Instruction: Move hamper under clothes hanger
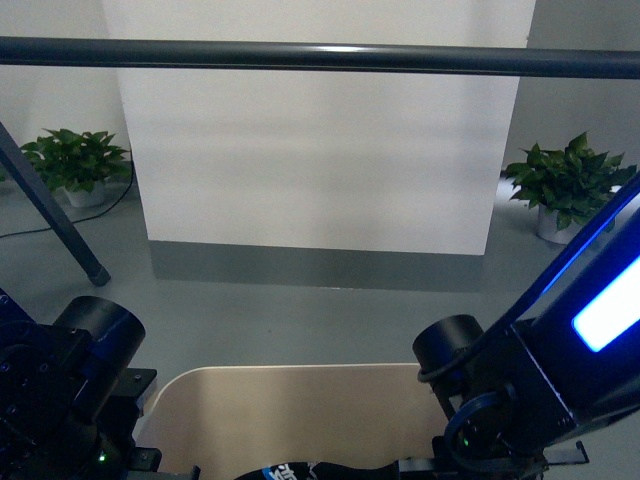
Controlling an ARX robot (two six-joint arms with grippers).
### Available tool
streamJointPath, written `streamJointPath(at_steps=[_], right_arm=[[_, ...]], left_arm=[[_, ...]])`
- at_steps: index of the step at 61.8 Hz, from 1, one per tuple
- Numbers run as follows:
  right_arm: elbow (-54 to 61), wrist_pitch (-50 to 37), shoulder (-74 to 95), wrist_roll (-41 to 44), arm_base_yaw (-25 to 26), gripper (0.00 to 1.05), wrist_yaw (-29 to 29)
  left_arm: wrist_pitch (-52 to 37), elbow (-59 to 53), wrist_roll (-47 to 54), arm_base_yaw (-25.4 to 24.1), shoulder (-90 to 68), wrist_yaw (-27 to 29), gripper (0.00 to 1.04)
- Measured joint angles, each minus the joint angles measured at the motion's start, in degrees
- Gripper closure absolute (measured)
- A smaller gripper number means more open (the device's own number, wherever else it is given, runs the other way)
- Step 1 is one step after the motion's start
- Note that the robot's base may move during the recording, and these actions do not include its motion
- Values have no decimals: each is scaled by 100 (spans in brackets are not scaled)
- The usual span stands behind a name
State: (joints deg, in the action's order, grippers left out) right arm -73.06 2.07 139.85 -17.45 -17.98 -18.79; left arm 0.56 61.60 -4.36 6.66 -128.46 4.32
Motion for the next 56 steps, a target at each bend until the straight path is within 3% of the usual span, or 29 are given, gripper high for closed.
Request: streamJointPath(at_steps=[17, 30, 41, 56], right_arm=[[120, -260, -278, -302, 166, 32, 48], [-240, -295, -577, -417, 387, 6, -136], [129, -713, -1012, -577, 374, 8, -238], [275, -1080, -1161, -640, 363, 8, -219]], left_arm=[[-184, 13, -50, -116, 490, 13, 34], [-286, 402, -289, 190, 612, 323, 6], [-411, 625, -409, 415, 678, 719, 7], [-428, 979, -531, 396, 809, 826, 7]])
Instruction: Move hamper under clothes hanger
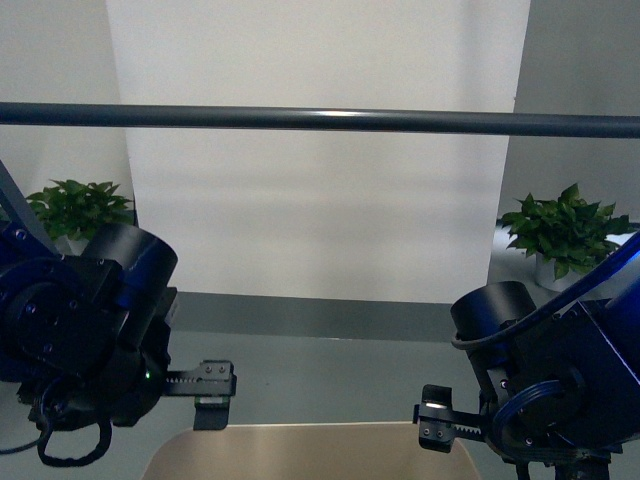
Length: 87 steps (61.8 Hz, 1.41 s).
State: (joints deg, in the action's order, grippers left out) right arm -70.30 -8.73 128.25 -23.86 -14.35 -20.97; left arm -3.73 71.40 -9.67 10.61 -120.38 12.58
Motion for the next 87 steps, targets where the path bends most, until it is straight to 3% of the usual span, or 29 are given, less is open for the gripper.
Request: streamJointPath(at_steps=[25, 87], right_arm=[[-68, -568, -564, -225, 151, 8, -129], [-507, -94, -1517, 321, 125, 8, -420]], left_arm=[[-39, 468, -195, 164, 35, 170, 7], [-608, 645, 404, -39, 1311, 136, 7]])
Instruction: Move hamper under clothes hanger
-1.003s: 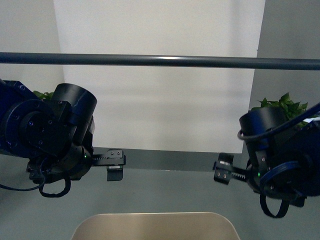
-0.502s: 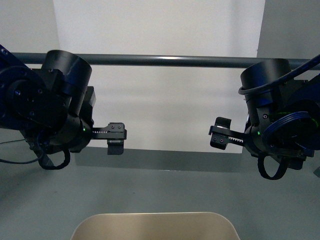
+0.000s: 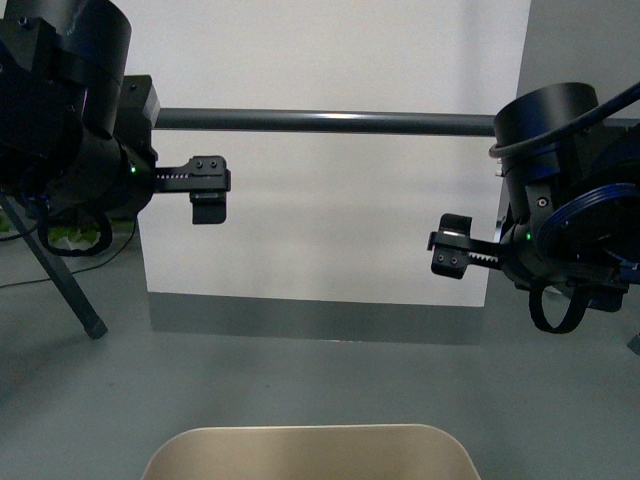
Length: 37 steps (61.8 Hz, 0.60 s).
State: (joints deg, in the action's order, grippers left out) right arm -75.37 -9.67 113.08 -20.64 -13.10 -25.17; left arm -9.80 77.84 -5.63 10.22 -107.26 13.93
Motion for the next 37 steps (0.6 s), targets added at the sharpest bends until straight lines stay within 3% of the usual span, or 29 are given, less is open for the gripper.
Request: streamJointPath(at_steps=[37], right_arm=[[-68, -398, -1187, 667, -94, 8, -413]], left_arm=[[-142, 227, 267, 164, 636, -20, 7]])
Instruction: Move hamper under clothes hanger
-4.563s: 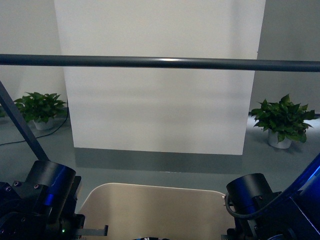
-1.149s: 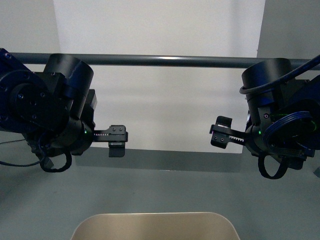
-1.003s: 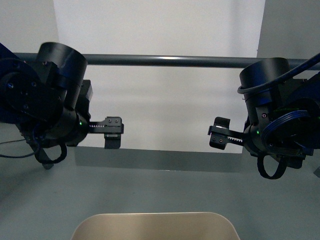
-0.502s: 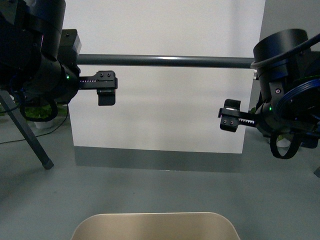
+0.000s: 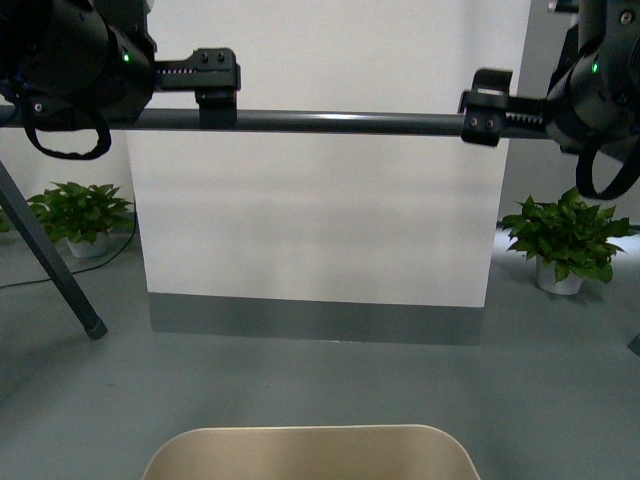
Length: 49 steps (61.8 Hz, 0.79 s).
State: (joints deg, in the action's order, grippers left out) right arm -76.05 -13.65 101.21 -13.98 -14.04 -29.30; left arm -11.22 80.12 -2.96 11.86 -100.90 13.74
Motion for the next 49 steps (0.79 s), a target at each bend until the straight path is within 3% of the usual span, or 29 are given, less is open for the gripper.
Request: streamJointPath(at_steps=[13, 18, 24, 30, 39, 49], right_arm=[[-2, -295, -448, 393, -175, 8, -197], [-9, -326, -601, 616, -243, 8, -319], [365, -702, -907, 990, -118, 20, 885], [1126, -1143, -1355, 1187, 0, 32, 1541], [2247, -1687, -1965, 1307, 208, 50, 1781], [3823, -2317, -2658, 1364, 503, 80, 2024]], left_arm=[[-87, 46, 216, 57, 282, 39, 7], [-560, -367, 245, 42, 686, -186, 20], [-1001, -1150, 256, -11, 1276, -291, 33], [-1436, -1952, 260, -118, 1834, -374, 45], [-1976, -3126, 260, -317, 2398, -503, 65], [-2487, -4513, 260, -487, 2894, -706, 94]])
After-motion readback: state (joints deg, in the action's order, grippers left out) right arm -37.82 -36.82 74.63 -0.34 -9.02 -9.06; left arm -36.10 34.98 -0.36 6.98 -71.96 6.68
